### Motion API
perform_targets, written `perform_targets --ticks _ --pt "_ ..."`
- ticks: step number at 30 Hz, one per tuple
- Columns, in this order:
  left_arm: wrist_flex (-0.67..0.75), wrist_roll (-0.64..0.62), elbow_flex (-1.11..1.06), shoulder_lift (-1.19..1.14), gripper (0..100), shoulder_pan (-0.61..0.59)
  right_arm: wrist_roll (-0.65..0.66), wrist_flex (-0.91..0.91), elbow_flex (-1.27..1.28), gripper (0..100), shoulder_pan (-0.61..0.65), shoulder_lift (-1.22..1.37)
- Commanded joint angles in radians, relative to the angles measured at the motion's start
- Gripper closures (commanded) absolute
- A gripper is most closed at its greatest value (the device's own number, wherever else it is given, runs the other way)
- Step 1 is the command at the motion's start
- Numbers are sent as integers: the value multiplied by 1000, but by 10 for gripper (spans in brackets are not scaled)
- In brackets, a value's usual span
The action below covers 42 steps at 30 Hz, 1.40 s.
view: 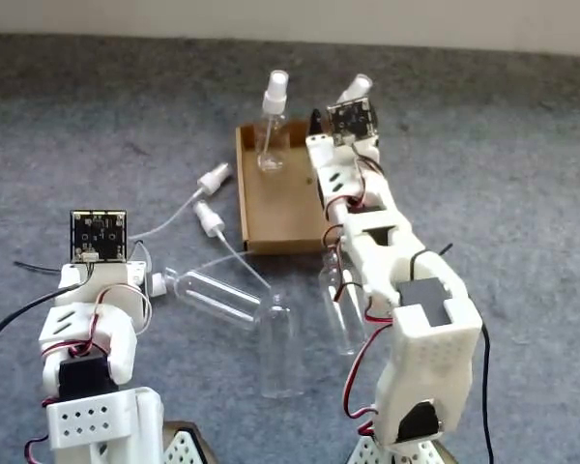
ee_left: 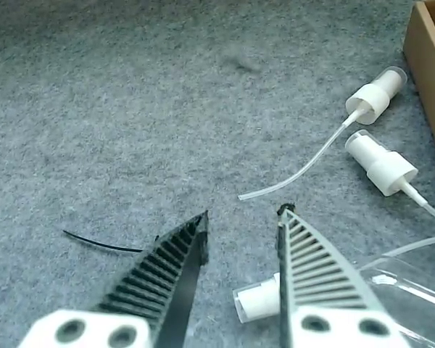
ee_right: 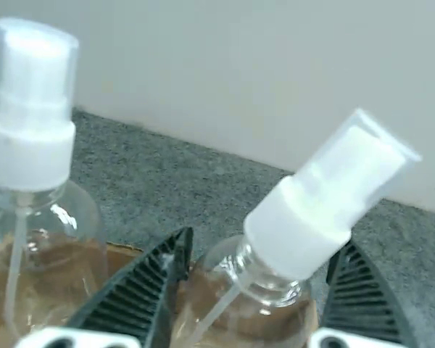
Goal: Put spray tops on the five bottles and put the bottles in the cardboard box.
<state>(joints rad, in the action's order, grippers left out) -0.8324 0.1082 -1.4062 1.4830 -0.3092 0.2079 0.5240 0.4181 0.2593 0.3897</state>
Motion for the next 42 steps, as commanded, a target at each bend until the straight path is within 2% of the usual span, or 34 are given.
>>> perform_targets --ticks 1,9,17,27,31,42 --pt "21 -9 2 10 842 27 29 -4 -61 759 -10 -33" --pt "21 -9 2 10 842 27 25 -136 -96 759 -12 -153" --pt "21 -9 2 10 842 27 25 -308 -272 759 -7 -208" --pt "26 -9 -12 10 842 27 25 -651 -567 762 -5 -213" --pt "26 -9 -12 10 842 27 25 -909 -750 762 -4 -214" --pt "23 -11 -13 10 842 22 25 -1897 -1185 763 1 -213"
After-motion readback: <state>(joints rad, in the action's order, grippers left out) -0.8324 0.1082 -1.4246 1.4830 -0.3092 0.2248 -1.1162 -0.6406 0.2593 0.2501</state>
